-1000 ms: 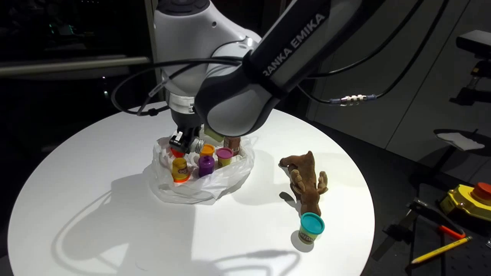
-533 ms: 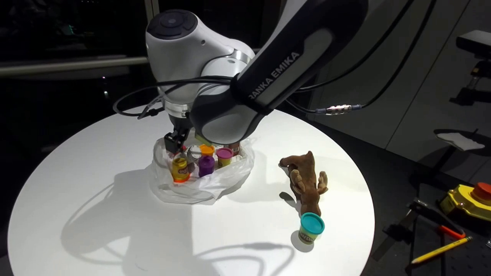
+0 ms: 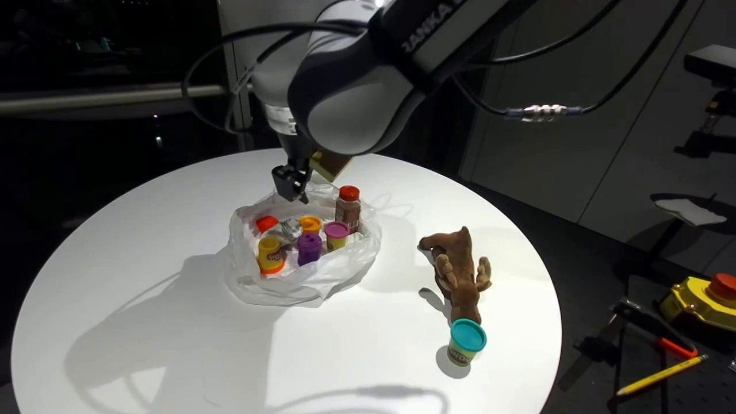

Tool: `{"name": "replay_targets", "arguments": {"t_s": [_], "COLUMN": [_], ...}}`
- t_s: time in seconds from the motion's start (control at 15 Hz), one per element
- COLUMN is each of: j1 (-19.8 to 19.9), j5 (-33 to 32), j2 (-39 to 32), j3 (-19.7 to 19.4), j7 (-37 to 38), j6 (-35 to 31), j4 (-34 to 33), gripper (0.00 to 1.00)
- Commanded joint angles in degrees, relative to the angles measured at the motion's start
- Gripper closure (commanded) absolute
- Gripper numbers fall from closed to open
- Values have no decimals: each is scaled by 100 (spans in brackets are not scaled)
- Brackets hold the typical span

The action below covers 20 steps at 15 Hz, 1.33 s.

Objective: Put all the objects in the plastic bag

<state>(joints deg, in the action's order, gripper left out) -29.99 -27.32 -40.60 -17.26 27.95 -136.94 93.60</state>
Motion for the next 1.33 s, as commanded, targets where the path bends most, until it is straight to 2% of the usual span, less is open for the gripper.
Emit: {"name": "replay_targets", "arguments": {"t_s": [0.0, 0.2, 0.47, 0.67, 0.8, 1.0, 1.27], "j1": [308, 775, 1344, 1621, 1729, 1738, 1386], "j5": [255, 761, 1718, 2568, 3102, 3530, 3063], "j2": [1391, 2155, 2770, 3007, 3000, 2833, 2607], "j3": [511, 995, 1501, 1787, 1964, 2100, 1830], "j7": [179, 226, 251, 226, 98, 172, 689], "j6": [653, 762, 328, -356, -947, -1762, -2878], "j4": [1377, 2316, 3645, 4622, 5070, 5493, 5916], "gripper": [0, 0, 0, 0, 0, 0, 0]}}
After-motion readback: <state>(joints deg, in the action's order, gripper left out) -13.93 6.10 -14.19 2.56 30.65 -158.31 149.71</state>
